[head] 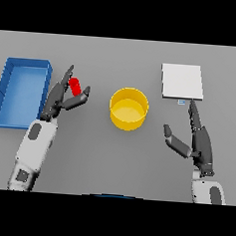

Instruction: Pick up the red beaker and tilt it to pour out 1 green nut into yellow bowl. Pick up the yellow bowl and place it on the metallic measuring scale.

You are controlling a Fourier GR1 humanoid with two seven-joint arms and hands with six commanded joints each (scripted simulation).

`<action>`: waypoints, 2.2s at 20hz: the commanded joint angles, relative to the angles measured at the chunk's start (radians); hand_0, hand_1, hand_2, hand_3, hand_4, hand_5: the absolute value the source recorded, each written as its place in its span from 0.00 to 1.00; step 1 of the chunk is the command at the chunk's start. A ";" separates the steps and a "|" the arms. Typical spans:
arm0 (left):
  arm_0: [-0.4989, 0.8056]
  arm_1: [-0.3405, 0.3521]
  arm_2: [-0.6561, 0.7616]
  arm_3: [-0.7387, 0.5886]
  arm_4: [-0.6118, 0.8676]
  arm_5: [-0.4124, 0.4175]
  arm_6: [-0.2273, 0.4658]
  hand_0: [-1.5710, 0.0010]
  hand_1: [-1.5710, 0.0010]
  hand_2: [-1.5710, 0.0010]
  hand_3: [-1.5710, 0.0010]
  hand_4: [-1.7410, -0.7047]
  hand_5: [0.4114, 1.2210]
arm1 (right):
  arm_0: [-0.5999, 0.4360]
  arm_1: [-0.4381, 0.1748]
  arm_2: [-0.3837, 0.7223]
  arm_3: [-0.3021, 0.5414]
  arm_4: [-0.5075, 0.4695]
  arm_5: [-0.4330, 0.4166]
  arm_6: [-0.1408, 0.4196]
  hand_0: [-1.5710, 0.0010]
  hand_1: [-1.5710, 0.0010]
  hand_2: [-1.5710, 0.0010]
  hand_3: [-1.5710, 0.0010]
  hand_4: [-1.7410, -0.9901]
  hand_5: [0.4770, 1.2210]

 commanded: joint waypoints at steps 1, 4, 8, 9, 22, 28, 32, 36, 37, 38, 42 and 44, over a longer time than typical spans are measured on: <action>-0.023 -0.001 0.001 0.016 -0.002 0.001 0.010 1.00 1.00 1.00 1.00 0.44 0.34 | -0.004 0.005 0.006 -0.010 0.004 -0.002 0.010 1.00 1.00 1.00 1.00 0.63 0.22; -0.036 -0.010 0.012 0.045 0.015 -0.014 -0.024 1.00 1.00 1.00 1.00 0.42 0.34 | -0.012 0.000 -0.003 -0.004 0.003 -0.007 0.030 1.00 1.00 1.00 1.00 0.63 0.22; -0.080 -0.015 0.043 0.115 0.033 -0.010 -0.071 1.00 1.00 1.00 1.00 0.38 0.36 | 0.004 0.002 0.006 -0.012 0.014 -0.008 0.016 1.00 1.00 1.00 1.00 0.64 0.22; -0.087 -0.026 0.052 0.122 0.041 0.000 -0.081 1.00 0.98 0.96 0.98 0.35 0.39 | 0.008 0.005 0.011 -0.007 0.019 -0.009 0.010 1.00 1.00 1.00 1.00 0.64 0.22; -0.134 -0.052 0.054 0.187 0.019 0.059 -0.097 0.08 0.07 0.07 0.10 0.15 0.91 | 0.006 -0.008 -0.017 -0.015 -0.015 -0.002 0.025 1.00 1.00 1.00 1.00 0.65 0.22; -0.132 -0.050 0.050 0.081 0.068 0.099 -0.086 0.02 0.02 0.02 0.03 0.04 0.87 | 0.015 -0.006 0.006 -0.031 0.021 -0.011 -0.004 1.00 1.00 1.00 1.00 0.64 0.23; -0.135 0.003 -0.054 -0.031 -0.008 0.092 -0.007 0.01 0.01 0.01 0.01 0.02 0.87 | 0.009 -0.012 0.001 -0.013 0.020 -0.007 0.004 1.00 1.00 1.00 1.00 0.64 0.25; -0.159 0.071 -0.171 -0.069 -0.107 0.043 0.114 0.00 0.00 0.00 0.01 0.01 0.88 | 0.004 -0.016 0.002 -0.015 0.037 -0.016 0.016 1.00 1.00 1.00 1.00 0.65 0.26; -0.163 0.077 -0.191 -0.076 -0.121 0.039 0.132 0.00 0.00 0.00 0.01 0.01 0.87 | 0.012 -0.013 0.007 -0.026 0.036 -0.014 0.015 1.00 1.00 1.00 1.00 0.65 0.27; -0.167 0.082 -0.208 -0.081 -0.133 0.037 0.148 0.00 0.00 0.00 0.01 0.01 0.87 | 0.014 -0.003 0.016 -0.022 0.046 -0.018 0.016 1.00 1.00 1.00 1.00 0.65 0.27; -0.197 0.112 -0.286 -0.095 -0.212 0.041 0.234 0.00 0.00 0.00 0.00 0.01 0.87 | 0.009 -0.010 0.013 -0.025 0.040 -0.010 0.034 1.00 1.00 1.00 1.00 0.65 0.27; -0.220 0.142 -0.359 -0.096 -0.298 0.037 0.293 0.00 0.00 0.00 0.00 0.00 0.89 | 0.017 -0.018 0.004 -0.033 0.025 -0.001 0.026 1.00 1.00 1.00 1.00 0.65 0.28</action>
